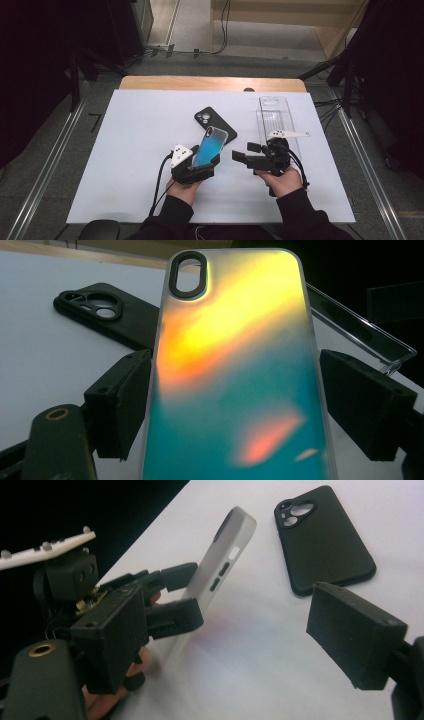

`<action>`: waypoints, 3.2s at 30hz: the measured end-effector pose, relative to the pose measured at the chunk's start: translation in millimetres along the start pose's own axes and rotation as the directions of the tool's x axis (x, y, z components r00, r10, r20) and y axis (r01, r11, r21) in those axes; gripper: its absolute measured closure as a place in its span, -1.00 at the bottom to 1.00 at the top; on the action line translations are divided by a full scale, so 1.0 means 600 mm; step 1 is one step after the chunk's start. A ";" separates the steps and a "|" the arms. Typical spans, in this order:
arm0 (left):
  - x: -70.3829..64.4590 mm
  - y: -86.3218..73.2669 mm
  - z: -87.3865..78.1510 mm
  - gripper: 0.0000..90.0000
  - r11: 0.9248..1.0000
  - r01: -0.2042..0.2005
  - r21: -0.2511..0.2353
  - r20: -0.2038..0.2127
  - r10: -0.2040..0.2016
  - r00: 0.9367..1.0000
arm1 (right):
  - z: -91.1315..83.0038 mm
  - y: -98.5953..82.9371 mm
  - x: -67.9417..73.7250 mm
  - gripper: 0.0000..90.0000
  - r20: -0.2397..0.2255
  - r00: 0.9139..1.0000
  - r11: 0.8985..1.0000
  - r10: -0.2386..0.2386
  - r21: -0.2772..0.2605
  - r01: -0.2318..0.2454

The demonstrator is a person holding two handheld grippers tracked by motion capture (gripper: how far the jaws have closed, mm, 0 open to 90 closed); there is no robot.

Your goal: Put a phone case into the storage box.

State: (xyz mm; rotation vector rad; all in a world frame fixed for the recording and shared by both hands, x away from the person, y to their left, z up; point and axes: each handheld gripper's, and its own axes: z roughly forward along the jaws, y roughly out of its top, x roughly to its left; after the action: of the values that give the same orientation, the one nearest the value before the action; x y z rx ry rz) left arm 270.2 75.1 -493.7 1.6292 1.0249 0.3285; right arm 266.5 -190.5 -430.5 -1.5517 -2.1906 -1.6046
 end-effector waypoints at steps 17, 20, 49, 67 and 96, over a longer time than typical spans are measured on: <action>-0.011 -0.012 -0.001 -0.62 0.999 0.011 -0.032 0.001 -0.011 1.000 | 0.048 0.026 0.004 -0.53 -0.049 0.997 0.998 0.065 0.021 -0.064; -0.013 -0.013 -0.001 -0.62 0.999 0.009 -0.033 0.002 -0.009 1.000 | 0.058 0.030 -0.001 -0.45 -0.053 0.994 0.994 0.099 0.046 -0.097; -0.025 -0.018 -0.002 -0.62 0.999 0.004 -0.042 0.016 -0.003 1.000 | 0.084 0.047 -0.019 0.73 -0.102 0.968 0.972 0.229 0.079 -0.221; -0.015 0.033 -0.009 -0.93 0.993 0.015 0.120 0.095 -0.027 0.995 | 0.055 0.059 -0.011 0.74 -0.061 0.987 0.988 0.146 0.051 -0.143; 0.038 0.107 -0.020 -0.65 0.889 -0.180 0.420 0.367 0.015 0.930 | 0.015 0.057 -0.007 0.74 -0.119 0.975 0.982 -0.186 0.015 0.189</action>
State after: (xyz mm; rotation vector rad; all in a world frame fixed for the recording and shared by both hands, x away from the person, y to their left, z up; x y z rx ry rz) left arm 303.8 100.6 -439.0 2.0697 0.7701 -0.1542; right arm 296.9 -187.5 -412.5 -1.2424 -2.3439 -1.6603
